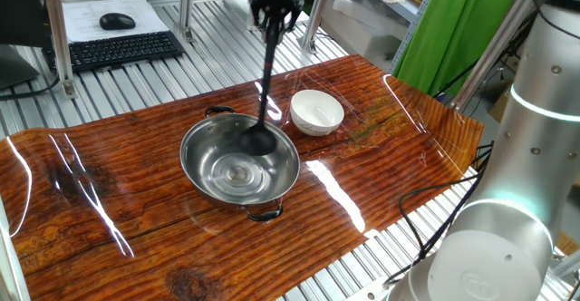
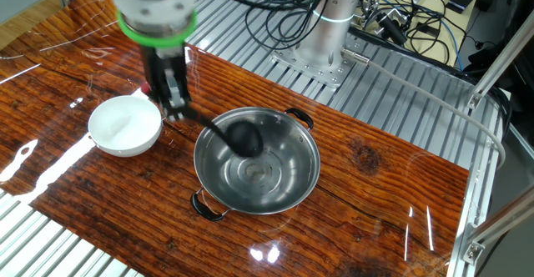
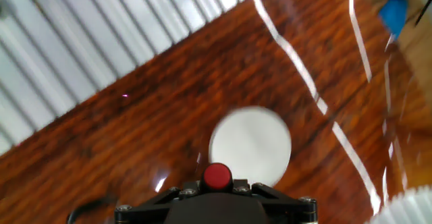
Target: Scoop water with a large spoon from one bowl to another
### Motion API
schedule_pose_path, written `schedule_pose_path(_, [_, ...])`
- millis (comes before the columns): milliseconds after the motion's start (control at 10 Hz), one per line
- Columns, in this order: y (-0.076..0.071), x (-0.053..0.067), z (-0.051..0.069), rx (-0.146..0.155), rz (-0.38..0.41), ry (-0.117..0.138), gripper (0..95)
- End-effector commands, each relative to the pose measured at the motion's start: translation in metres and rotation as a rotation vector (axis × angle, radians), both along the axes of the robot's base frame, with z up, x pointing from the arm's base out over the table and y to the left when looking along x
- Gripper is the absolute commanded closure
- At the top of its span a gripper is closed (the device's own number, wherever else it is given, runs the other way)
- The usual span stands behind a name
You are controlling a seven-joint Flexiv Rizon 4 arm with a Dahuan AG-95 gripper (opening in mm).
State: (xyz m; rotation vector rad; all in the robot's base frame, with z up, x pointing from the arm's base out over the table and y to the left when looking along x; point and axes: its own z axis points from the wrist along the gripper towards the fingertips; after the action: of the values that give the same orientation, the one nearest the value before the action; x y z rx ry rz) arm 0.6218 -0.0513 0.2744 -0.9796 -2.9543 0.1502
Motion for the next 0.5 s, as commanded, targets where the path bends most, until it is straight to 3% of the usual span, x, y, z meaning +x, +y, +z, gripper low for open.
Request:
schedule_pose_path(100, [0.019, -0.01, -0.009, 0.01, -0.028, 0.027, 95.0])
schedule_pose_path(200, [0.025, -0.014, -0.016, 0.013, -0.037, 0.015, 95.0])
schedule_pose_path(500, [0.027, -0.025, -0.021, 0.025, -0.012, 0.013, 95.0])
